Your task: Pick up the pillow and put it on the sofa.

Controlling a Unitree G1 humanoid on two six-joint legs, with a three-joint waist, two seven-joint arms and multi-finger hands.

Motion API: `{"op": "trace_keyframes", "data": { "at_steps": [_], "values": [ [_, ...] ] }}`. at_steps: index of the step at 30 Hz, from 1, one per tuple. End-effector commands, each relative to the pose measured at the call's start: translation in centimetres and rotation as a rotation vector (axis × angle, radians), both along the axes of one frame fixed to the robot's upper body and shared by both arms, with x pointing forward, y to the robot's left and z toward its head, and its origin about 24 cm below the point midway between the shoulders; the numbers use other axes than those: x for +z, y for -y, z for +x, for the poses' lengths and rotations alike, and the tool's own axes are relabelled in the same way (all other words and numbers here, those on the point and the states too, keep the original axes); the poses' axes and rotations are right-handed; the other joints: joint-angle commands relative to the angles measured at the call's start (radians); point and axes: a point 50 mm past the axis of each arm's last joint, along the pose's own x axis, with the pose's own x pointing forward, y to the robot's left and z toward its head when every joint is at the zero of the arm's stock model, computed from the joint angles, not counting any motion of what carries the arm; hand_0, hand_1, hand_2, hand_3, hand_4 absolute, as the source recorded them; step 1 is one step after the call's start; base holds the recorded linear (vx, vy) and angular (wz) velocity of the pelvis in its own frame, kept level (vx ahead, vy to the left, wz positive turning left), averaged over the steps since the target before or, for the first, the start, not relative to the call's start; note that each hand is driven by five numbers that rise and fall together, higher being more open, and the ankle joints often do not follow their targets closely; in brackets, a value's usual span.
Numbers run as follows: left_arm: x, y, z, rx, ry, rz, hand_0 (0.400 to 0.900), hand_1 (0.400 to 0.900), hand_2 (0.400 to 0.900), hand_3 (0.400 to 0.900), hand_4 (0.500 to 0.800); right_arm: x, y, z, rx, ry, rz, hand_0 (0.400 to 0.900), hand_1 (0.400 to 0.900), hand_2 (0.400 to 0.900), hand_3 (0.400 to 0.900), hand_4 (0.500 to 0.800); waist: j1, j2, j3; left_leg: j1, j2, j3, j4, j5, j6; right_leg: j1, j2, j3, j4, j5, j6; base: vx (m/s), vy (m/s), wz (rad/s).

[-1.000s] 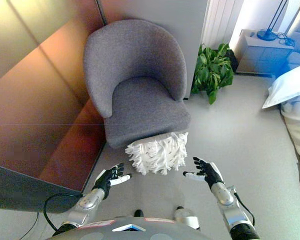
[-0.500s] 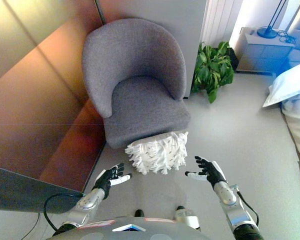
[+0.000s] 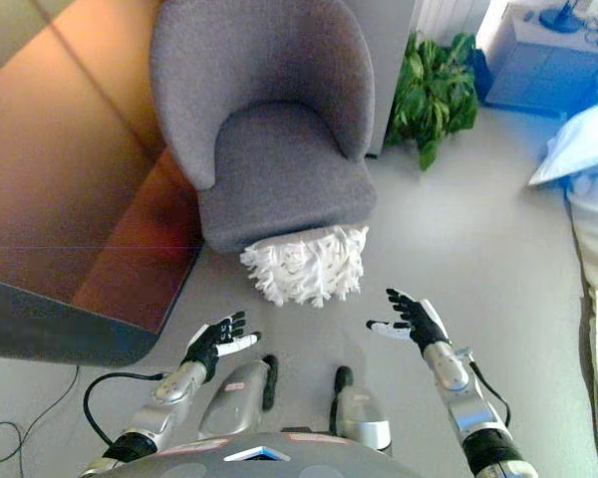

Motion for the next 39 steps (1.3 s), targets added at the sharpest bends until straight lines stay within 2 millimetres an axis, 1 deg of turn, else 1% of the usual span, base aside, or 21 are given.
{"op": "trace_keyframes", "data": {
  "at_steps": [1, 3, 6, 10, 11, 13, 15, 16, 17, 20, 22, 24, 26, 28, 29, 30, 31, 33, 36, 38, 39],
  "values": [
    [3.2, -0.9, 3.4, 0.018, 0.208, 0.023, 0.900, 0.900, 0.900, 0.900, 0.800, 3.4, -0.6, 3.1, 0.017, 0.224, 0.012, 0.900, 0.900, 0.900, 0.900, 0.800, 0.045, -0.044, -0.007, -0.137, 0.031, 0.016, -0.147, 0.195, -0.002, 0.192, 0.036, 0.014, -0.132, -0.062, 0.074, 0.26, 0.109, -0.34],
    [3.3, -1.0, 3.7, 0.032, 0.217, 0.022, 0.900, 0.900, 0.900, 0.900, 0.800, 3.4, -0.8, 3.5, 0.019, 0.229, 0.006, 0.900, 0.900, 0.900, 0.900, 0.800, 0.056, -0.038, -0.012, -0.147, 0.044, 0.044, -0.183, 0.228, -0.019, 0.229, 0.035, 0.040, -0.150, -0.080, 0.087, 0.24, 0.132, -0.53],
    [3.9, -1.3, 4.4, 0.060, 0.243, 0.031, 0.900, 0.900, 0.900, 0.900, 0.800, 3.3, -1.7, 3.9, 0.033, 0.227, 0.020, 0.900, 0.900, 0.900, 0.900, 0.800, 0.073, -0.045, -0.035, -0.136, 0.052, 0.080, -0.146, 0.237, -0.006, 0.266, 0.004, 0.060, -0.143, -0.120, 0.099, 0.30, 0.195, -0.51],
    [4.9, -2.4, 5.3, 0.073, 0.290, 0.069, 0.900, 0.900, 0.900, 0.900, 0.800, 2.6, -2.7, 4.0, 0.029, 0.203, 0.062, 0.900, 0.900, 0.900, 0.900, 0.800, 0.094, -0.094, -0.075, -0.137, 0.014, 0.096, -0.069, 0.170, 0.045, 0.260, -0.065, 0.073, -0.014, -0.156, 0.133, 0.43, 0.211, -0.23],
    [5.2, -2.6, 5.4, 0.064, 0.298, 0.076, 0.900, 0.900, 0.900, 0.900, 0.800, 2.5, -2.8, 3.9, 0.031, 0.194, 0.066, 0.900, 0.900, 0.900, 0.900, 0.800, 0.096, -0.102, -0.079, -0.140, 0.001, 0.101, -0.055, 0.152, 0.062, 0.240, -0.073, 0.074, 0.035, -0.144, 0.143, 0.34, 0.217, 0.03],
    [5.2, -2.8, 5.5, 0.055, 0.297, 0.089, 0.900, 0.900, 0.900, 0.900, 0.800, 2.4, -3.1, 4.0, 0.048, 0.188, 0.062, 0.900, 0.900, 0.900, 0.900, 0.800, 0.095, -0.113, -0.090, -0.113, -0.037, 0.106, -0.058, 0.106, 0.097, 0.178, -0.096, 0.076, 0.174, -0.065, 0.162, 0.31, 0.245, 0.11],
    [5.5, -3.0, 5.8, 0.059, 0.310, 0.106, 0.900, 0.900, 0.900, 0.900, 0.800, 3.0, -3.6, 4.8, 0.062, 0.220, 0.067, 0.900, 0.900, 0.900, 0.900, 0.800, 0.084, -0.113, -0.069, -0.077, -0.068, 0.110, -0.066, 0.075, 0.130, 0.092, -0.110, 0.075, 0.365, 0.093, 0.177, 0.21, 0.267, 0.06],
    [5.8, -3.1, 6.1, 0.055, 0.318, 0.112, 0.900, 0.900, 0.900, 0.900, 0.800, 3.4, -3.8, 5.1, 0.070, 0.236, 0.062, 0.900, 0.900, 0.900, 0.900, 0.800, 0.078, -0.098, -0.050, -0.056, -0.064, 0.109, -0.075, 0.068, 0.140, 0.039, -0.105, 0.065, 0.444, 0.130, 0.179, 0.15, 0.260, 0.03],
    [5.9, -3.1, 6.3, 0.057, 0.327, 0.114, 0.900, 0.900, 0.900, 0.900, 0.800, 3.7, -4.0, 5.5, 0.079, 0.252, 0.052, 0.900, 0.900, 0.900, 0.900, 0.800, 0.071, -0.086, -0.035, -0.034, -0.064, 0.114, -0.080, 0.055, 0.152, 0.001, -0.109, 0.046, 0.507, 0.154, 0.180, 0.16, 0.235, 0.05],
    [6.3, -2.8, 7.0, 0.063, 0.346, 0.112, 0.900, 0.900, 0.900, 0.900, 0.800, 4.8, -4.4, 6.6, 0.108, 0.304, 0.014, 0.900, 0.900, 0.900, 0.900, 0.800, 0.048, -0.054, 0.002, 0.062, -0.074, 0.089, -0.148, 0.046, 0.166, -0.123, -0.093, 0.004, 0.569, 0.089, 0.163, 0.23, 0.148, 0.15],
    [6.6, -2.5, 7.5, 0.062, 0.365, 0.101, 0.900, 0.900, 0.900, 0.900, 0.800, 5.7, -4.0, 7.2, 0.116, 0.347, -0.048, 0.900, 0.900, 0.900, 0.900, 0.800, 0.036, -0.041, 0.026, 0.101, -0.072, 0.071, -0.183, 0.041, 0.151, -0.171, -0.128, -0.040, 0.466, 0.034, 0.152, 0.23, -0.018, 0.20],
    [6.9, -2.3, 8.0, 0.056, 0.385, 0.103, 0.900, 0.900, 0.900, 0.900, 0.800, 6.6, -3.5, 7.9, 0.129, 0.390, -0.117, 0.900, 0.900, 0.900, 0.900, 0.800, 0.033, -0.037, 0.046, 0.113, -0.061, 0.051, -0.179, 0.018, 0.124, -0.181, -0.195, -0.058, 0.288, 0.029, 0.158, 0.21, -0.201, 0.28],
    [7.4, -2.1, 8.7, 0.043, 0.410, 0.119, 0.900, 0.900, 0.900, 0.900, 0.800, 7.7, -2.9, 8.8, 0.162, 0.436, -0.247, 0.900, 0.900, 0.900, 0.900, 0.800, 0.028, -0.062, 0.067, 0.121, -0.065, 0.020, -0.156, -0.030, 0.082, -0.215, -0.282, -0.057, 0.014, 0.135, 0.197, 0.25, -0.362, 0.50],
    [7.9, -2.5, 9.0, 0.053, 0.432, 0.130, 0.900, 0.900, 0.900, 0.900, 0.800, 8.7, -2.3, 9.4, 0.202, 0.472, -0.378, 0.900, 0.900, 0.900, 0.900, 0.800, 0.015, -0.077, 0.078, 0.142, -0.050, -0.002, -0.142, -0.065, 0.063, -0.222, -0.319, -0.025, -0.112, 0.258, 0.245, 0.27, -0.308, 0.62],
    [8.3, -2.5, 9.2, 0.060, 0.453, 0.129, 0.900, 0.900, 0.900, 0.900, 0.800, 9.5, -1.8, 9.8, 0.221, 0.498, -0.459, 0.900, 0.900, 0.900, 0.900, 0.800, 0.014, -0.085, 0.083, 0.146, -0.040, -0.016, -0.136, -0.070, 0.054, -0.231, -0.326, -0.012, -0.100, 0.281, 0.257, 0.21, -0.249, 0.57],
    [8.4, -2.4, 9.3, 0.059, 0.458, 0.123, 0.900, 0.900, 0.900, 0.900, 0.800, 9.6, -1.6, 9.8, 0.229, 0.505, -0.506, 0.900, 0.900, 0.900, 0.900, 0.800, 0.020, -0.095, 0.080, 0.140, -0.040, -0.022, -0.127, -0.081, 0.045, -0.214, -0.331, -0.046, -0.101, 0.261, 0.259, 0.12, -0.237, 0.44],
    [8.5, -2.2, 9.6, 0.059, 0.465, 0.125, 0.900, 0.900, 0.900, 0.900, 0.800, 10.4, -1.7, 10.5, 0.256, 0.532, -0.554, 0.900, 0.900, 0.900, 0.900, 0.800, 0.026, -0.105, 0.088, 0.122, -0.039, -0.019, -0.110, -0.089, 0.040, -0.229, -0.340, -0.073, -0.080, 0.281, 0.268, 0.09, -0.229, 0.50],
    [8.7, -1.5, 10.1, 0.053, 0.477, 0.124, 0.900, 0.900, 0.900, 0.900, 0.800, 11.2, -1.2, 11.0, 0.285, 0.569, -0.678, 0.900, 0.900, 0.900, 0.900, 0.800, 0.026, -0.103, 0.104, 0.100, -0.017, -0.061, -0.089, -0.086, 0.027, -0.258, -0.317, -0.078, -0.005, 0.237, 0.256, 0.05, -0.305, 0.84],
    [9.0, 0.1, 10.9, 0.020, 0.490, 0.098, 0.900, 0.900, 0.900, 0.900, 0.800, 12.7, -0.3, 11.4, 0.265, 0.627, -0.755, 0.900, 0.900, 0.900, 0.900, 0.800, 0.020, -0.096, 0.143, 0.033, 0.023, -0.112, -0.064, -0.068, 0.004, -0.288, -0.301, -0.132, 0.080, 0.180, 0.234, -0.03, -0.331, 1.01],
    [9.5, 1.4, 11.6, -0.024, 0.513, 0.083, 0.900, 0.900, 0.900, 0.900, 0.800, 13.7, 0.3, 11.6, 0.259, 0.664, -0.825, 0.900, 0.900, 0.900, 0.900, 0.800, 0.007, -0.086, 0.168, -0.035, 0.056, -0.097, -0.041, -0.053, -0.007, -0.311, -0.296, -0.174, 0.123, 0.134, 0.223, -0.09, -0.241, 0.93],
    [9.8, 1.7, 11.9, -0.022, 0.524, 0.072, 0.900, 0.900, 0.900, 0.900, 0.800, 14.1, 0.5, 11.8, 0.251, 0.678, -0.844, 0.900, 0.900, 0.900, 0.900, 0.800, 0.000, -0.082, 0.174, -0.063, 0.057, -0.085, -0.038, -0.039, -0.008, -0.328, -0.302, -0.184, 0.132, 0.132, 0.220, -0.08, -0.062, 0.37]
  ]
}}
